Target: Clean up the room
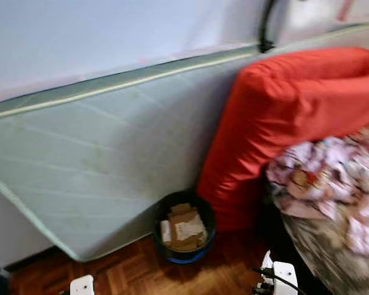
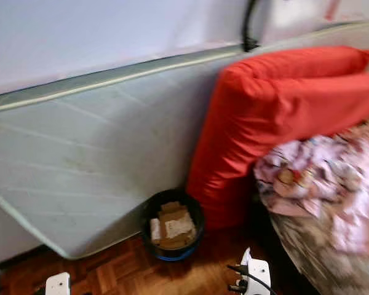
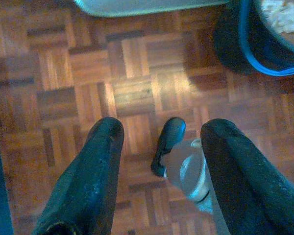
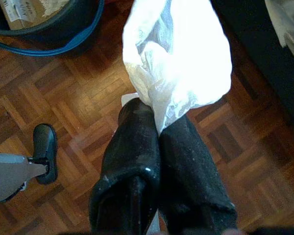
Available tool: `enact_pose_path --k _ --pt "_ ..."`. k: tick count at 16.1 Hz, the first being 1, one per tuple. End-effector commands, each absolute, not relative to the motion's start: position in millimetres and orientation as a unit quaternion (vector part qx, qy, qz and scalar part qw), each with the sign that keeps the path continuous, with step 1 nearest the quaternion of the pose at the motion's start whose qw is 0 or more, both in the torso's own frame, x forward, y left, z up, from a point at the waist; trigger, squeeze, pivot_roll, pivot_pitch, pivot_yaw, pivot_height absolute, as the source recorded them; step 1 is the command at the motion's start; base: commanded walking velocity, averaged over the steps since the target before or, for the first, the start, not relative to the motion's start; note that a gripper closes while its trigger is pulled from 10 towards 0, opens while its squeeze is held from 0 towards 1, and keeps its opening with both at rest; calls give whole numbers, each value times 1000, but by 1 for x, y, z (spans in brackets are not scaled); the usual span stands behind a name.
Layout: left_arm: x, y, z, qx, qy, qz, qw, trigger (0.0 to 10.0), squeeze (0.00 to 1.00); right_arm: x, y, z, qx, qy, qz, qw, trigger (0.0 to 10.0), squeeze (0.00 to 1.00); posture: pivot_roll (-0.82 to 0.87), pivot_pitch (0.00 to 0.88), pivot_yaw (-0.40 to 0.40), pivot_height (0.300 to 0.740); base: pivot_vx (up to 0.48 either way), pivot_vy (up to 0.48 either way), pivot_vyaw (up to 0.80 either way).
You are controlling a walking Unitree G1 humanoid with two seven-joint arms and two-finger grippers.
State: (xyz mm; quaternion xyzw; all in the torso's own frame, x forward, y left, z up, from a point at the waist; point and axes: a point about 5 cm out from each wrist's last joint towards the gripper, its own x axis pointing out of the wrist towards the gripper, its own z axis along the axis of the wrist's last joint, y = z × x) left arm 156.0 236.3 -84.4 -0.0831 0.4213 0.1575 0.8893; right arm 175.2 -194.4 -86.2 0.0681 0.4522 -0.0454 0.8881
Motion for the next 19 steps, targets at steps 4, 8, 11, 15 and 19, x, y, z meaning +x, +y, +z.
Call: enact_pose_path --k 4,8,11,15,19 --pt "141 246 -89 -88 443 169 876 10000 0 176 -196 -85 64 450 -43 890 10000 0 48 0 -40 740 0 0 800" --pt "135 251 -89 -95 445 177 873 10000 0 177 -196 -85 64 450 -43 890 10000 0 51 0 -44 740 0 0 800" --pt "134 253 -89 -96 446 178 872 10000 0 177 -196 -85 72 447 -50 890 10000 0 51 0 -42 740 0 0 267" --pt "134 254 -88 -97 444 180 873 10000 0 177 -195 -85 77 446 -51 890 10000 0 53 0 -40 740 0 0 0" --pt "133 257 -88 -92 446 179 872 10000 0 176 -194 -86 78 447 -49 890 10000 0 48 0 -34 740 0 0 0"
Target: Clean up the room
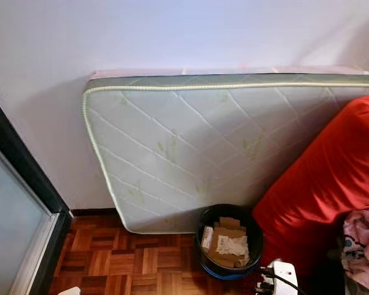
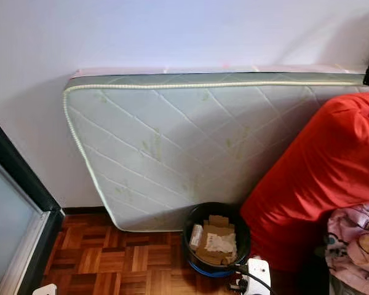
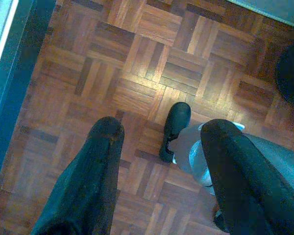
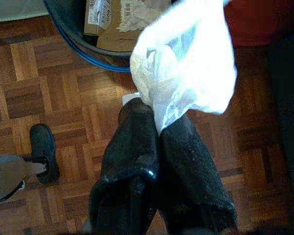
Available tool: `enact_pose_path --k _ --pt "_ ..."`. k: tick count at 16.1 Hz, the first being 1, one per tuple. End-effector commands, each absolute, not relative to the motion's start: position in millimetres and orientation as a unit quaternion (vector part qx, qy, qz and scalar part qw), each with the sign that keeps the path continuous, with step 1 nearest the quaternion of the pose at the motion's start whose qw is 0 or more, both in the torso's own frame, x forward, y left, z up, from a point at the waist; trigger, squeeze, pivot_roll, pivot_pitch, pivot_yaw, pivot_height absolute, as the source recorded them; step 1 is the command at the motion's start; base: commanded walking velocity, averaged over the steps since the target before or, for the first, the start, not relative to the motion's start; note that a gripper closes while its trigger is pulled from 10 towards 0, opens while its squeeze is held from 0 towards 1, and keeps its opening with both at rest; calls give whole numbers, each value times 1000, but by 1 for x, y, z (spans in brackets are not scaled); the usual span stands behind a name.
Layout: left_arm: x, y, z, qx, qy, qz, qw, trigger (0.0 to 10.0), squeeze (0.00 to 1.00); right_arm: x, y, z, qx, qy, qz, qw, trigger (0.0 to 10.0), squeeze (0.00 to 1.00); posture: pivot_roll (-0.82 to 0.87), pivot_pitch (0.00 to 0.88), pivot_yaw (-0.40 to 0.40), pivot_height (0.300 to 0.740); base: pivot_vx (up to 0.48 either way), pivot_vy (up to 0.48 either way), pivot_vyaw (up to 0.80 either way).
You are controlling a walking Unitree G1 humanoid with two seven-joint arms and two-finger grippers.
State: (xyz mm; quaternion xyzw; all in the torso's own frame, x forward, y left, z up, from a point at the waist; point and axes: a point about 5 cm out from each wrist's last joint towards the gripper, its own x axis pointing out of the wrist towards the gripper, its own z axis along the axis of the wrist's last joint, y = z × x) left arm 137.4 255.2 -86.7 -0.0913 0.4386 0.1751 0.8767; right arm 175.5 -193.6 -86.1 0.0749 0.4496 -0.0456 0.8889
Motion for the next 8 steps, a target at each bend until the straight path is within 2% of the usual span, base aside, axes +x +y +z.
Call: enact_pose_path --k 1,5,8 --pt "132 257 -88 -91 446 179 872 10000 0 176 -194 -86 77 448 -48 890 10000 0 48 0 -34 740 0 0 0" --pt "131 260 -88 -87 447 178 873 10000 0 176 -193 -86 68 451 -39 889 10000 0 47 0 -32 740 0 0 0" --pt "130 259 -88 -86 448 175 872 10000 0 176 -193 -86 61 450 -35 890 10000 0 48 0 -33 740 0 0 775"
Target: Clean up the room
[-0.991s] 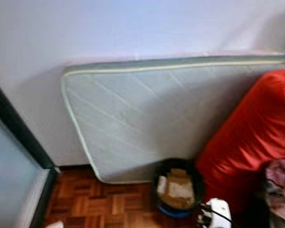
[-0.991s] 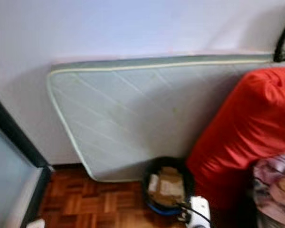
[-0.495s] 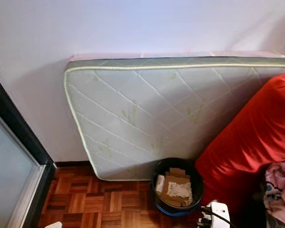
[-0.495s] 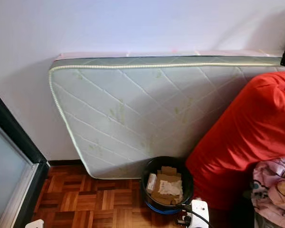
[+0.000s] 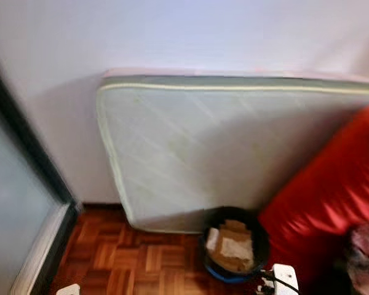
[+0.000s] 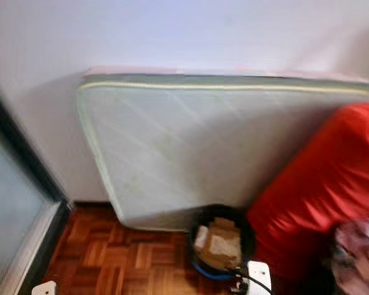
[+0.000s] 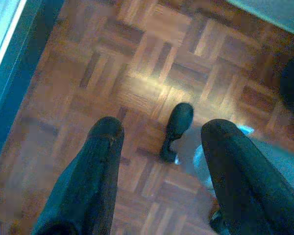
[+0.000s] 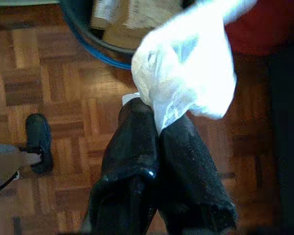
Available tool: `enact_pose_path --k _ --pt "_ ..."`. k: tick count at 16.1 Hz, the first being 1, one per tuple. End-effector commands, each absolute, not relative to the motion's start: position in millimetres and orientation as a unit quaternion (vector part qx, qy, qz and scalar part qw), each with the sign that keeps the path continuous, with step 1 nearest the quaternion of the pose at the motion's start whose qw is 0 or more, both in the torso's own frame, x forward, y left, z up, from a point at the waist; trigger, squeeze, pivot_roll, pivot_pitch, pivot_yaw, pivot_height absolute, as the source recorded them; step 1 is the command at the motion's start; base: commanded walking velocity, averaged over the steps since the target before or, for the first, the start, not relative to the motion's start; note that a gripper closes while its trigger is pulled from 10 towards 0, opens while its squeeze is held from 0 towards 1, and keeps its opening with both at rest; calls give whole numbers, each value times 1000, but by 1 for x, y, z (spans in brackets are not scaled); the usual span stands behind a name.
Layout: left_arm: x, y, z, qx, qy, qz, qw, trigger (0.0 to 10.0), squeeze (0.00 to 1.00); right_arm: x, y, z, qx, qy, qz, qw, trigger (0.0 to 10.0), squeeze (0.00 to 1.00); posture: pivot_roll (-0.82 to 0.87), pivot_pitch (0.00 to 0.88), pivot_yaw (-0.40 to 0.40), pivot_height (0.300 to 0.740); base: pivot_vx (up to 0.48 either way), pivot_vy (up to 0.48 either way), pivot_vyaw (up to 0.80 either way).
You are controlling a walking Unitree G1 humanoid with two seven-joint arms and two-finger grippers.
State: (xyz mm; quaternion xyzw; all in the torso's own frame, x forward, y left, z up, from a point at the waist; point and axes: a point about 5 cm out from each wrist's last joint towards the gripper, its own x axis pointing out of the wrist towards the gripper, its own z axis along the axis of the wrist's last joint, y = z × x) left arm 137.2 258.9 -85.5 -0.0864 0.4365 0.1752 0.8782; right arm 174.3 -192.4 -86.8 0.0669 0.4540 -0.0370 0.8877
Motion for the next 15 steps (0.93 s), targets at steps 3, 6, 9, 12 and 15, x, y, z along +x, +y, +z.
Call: enact_pose_path --k 3,6,9,12,15 --pt "130 259 -88 -85 449 174 872 10000 0 175 -193 -86 62 452 -34 889 10000 0 43 0 -32 740 161 0 0" --pt "130 259 -88 -84 450 171 872 10000 0 175 -193 -86 62 452 -34 889 10000 0 36 0 -29 740 247 0 0" --pt "133 252 -89 -85 449 166 874 10000 0 175 -193 -86 59 452 -34 889 10000 0 35 0 -30 740 246 0 0" --pt "134 250 -90 -85 450 165 873 10000 0 175 -193 -86 60 452 -32 889 10000 0 35 0 -30 740 250 0 0" --pt "134 251 -89 -85 450 166 873 10000 0 175 -193 -86 58 453 -26 889 10000 0 36 0 -30 740 246 0 0"
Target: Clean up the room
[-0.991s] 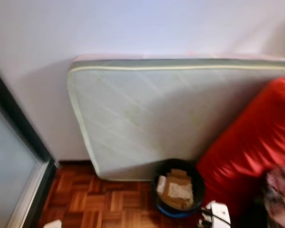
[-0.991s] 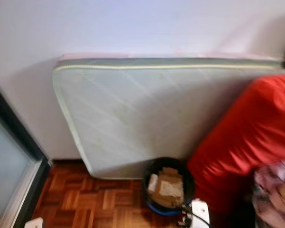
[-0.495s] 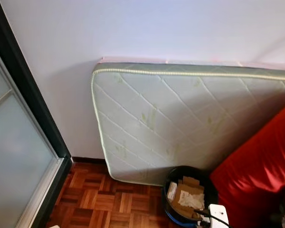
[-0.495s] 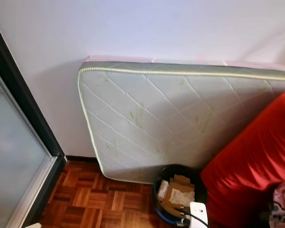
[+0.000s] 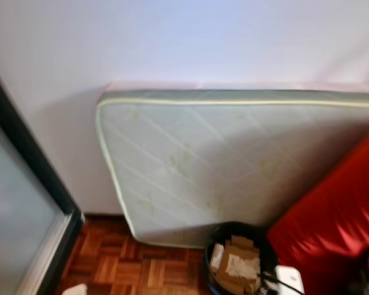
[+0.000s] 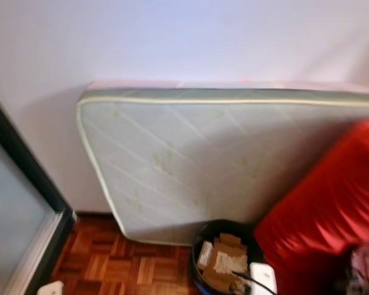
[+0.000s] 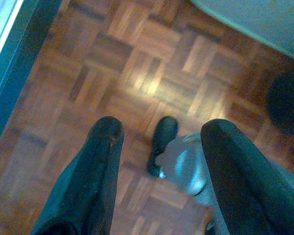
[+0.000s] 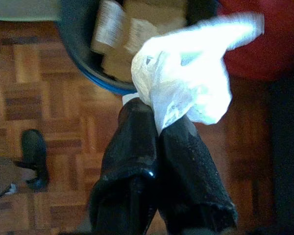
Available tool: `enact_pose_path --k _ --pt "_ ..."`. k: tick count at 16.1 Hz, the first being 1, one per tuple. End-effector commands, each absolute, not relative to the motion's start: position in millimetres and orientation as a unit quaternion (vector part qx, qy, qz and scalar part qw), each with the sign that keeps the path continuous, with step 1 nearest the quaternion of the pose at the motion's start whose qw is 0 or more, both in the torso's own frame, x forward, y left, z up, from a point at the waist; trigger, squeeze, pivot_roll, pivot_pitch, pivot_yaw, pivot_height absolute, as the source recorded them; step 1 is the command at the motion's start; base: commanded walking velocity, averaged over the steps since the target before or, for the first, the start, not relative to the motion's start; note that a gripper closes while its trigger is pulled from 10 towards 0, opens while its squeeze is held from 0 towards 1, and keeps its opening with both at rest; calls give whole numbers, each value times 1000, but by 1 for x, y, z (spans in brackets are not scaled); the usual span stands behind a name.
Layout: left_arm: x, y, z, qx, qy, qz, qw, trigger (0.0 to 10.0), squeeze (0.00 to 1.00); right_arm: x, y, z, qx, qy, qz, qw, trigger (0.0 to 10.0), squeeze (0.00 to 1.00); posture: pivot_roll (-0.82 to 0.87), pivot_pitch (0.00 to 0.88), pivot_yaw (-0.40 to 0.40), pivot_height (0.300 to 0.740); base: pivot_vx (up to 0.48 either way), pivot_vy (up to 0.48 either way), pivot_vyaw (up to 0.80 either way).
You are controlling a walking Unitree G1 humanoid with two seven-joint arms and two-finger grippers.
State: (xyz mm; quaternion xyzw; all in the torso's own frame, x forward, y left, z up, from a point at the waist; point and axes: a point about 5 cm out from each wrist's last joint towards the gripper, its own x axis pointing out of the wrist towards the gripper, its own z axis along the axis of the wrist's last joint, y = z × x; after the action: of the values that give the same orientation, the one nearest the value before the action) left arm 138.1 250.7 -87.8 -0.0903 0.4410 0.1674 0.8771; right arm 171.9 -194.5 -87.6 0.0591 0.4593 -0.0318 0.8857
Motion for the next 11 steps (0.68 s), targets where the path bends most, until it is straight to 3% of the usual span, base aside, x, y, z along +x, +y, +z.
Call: enact_pose_path --k 1,11 --pt "134 252 -89 -85 450 166 874 10000 0 175 -193 -86 58 454 -25 889 10000 0 36 0 -30 740 247 0 0" --pt "135 251 -89 -86 448 165 875 10000 0 176 -192 -86 59 453 -21 889 10000 0 36 0 -27 740 251 0 0"
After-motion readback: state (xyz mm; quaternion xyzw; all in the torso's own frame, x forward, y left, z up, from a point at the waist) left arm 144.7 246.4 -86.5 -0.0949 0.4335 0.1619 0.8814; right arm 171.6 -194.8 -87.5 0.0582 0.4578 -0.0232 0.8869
